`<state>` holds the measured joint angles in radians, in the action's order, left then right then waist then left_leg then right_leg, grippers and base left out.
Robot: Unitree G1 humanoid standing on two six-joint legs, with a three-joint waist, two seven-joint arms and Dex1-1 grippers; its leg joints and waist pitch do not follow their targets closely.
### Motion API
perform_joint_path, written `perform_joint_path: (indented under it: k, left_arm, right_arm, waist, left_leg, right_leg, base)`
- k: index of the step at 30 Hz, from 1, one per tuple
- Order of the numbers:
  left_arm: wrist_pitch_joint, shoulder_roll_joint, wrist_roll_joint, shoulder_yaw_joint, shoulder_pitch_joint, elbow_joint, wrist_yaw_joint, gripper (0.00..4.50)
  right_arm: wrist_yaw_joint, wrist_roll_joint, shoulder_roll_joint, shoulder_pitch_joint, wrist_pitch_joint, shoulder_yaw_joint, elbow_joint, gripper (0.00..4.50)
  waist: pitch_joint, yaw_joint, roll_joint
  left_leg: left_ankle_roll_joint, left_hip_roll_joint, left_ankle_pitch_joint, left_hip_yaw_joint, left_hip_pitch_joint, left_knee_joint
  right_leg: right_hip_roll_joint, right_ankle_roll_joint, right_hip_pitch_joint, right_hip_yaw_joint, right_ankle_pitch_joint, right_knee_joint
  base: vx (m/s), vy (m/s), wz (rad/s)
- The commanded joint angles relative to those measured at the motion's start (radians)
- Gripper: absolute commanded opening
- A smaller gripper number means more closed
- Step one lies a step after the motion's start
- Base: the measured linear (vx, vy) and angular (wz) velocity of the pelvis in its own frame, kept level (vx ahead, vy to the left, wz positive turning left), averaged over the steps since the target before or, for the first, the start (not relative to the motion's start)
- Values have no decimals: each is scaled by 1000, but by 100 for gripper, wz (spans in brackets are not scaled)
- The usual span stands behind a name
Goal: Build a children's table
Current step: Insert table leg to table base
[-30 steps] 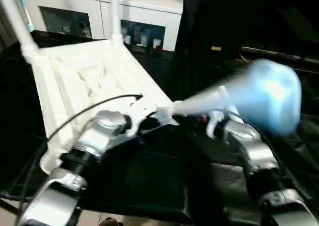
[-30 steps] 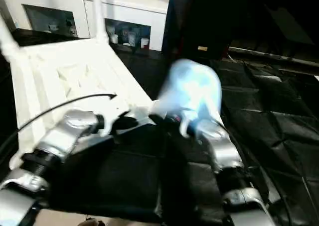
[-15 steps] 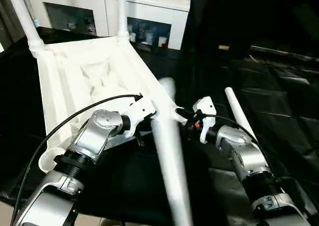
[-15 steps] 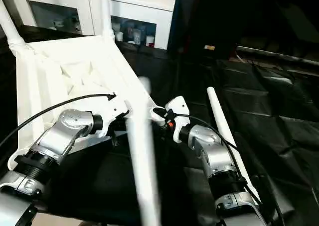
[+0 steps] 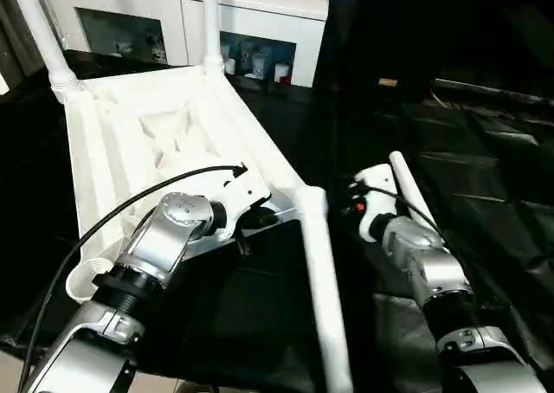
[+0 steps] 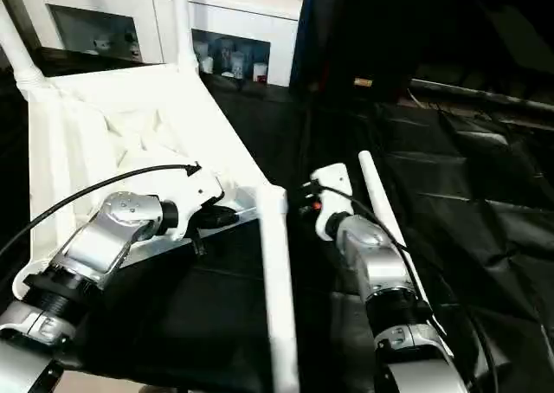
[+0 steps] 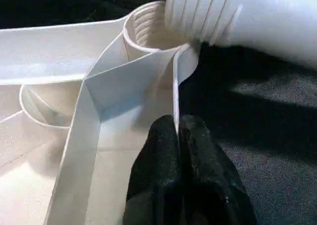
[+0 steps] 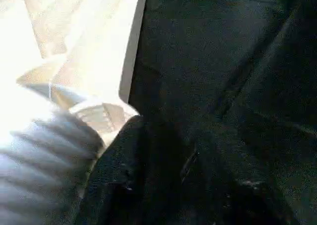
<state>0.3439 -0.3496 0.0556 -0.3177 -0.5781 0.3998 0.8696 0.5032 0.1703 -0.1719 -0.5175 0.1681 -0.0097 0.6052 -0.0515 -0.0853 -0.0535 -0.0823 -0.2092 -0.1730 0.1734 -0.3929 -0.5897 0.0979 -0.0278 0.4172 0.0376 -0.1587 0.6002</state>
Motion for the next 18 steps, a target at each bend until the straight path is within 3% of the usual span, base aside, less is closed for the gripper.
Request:
perform_joint_path:
  k: [1,11,14,16,18]
  left_arm:
    - [25,-8,30,-30,23,17,0,0]
    - [29,-17,33,-29,29,10,-5,0]
    - [26,-19,35,-30,28,14,-6,0]
    - [24,-19,35,-29,25,17,-7,0]
    - [24,-20,35,-29,24,17,-6,0]
  right_arm:
    - [31,24,-23,-11,46,-9,-71,119]
    - [54,73,-123,0,263,-32,-322,42]
    - [118,109,-169,34,405,2,-424,77]
    - [137,187,-193,63,561,11,-523,91]
    - [140,228,-200,71,622,6,-563,109]
  waist:
    - [65,2,13]
    - [62,0,8]
    - [63,-3,8]
    - [60,-5,8]
    - [61,-5,8]
  left_leg:
    - [-33,-14,-273,5,24,86]
    - [-38,-12,-282,5,26,87]
    - [-33,-12,-273,4,25,86]
    - [-27,-12,-270,4,26,88]
    - [-30,-12,-277,3,27,88]
  right_leg:
    - [27,185,-41,-21,-233,-63]
    - [24,161,-40,-23,-287,-69]
    - [25,156,-42,-23,-280,-69]
    - [24,154,-42,-24,-281,-71]
    - [26,154,-42,-23,-294,-72]
  base:
    - [0,0,0]
    - [0,0,0]
    - [0,0,0]
    - [0,0,0]
    - [0,0,0]
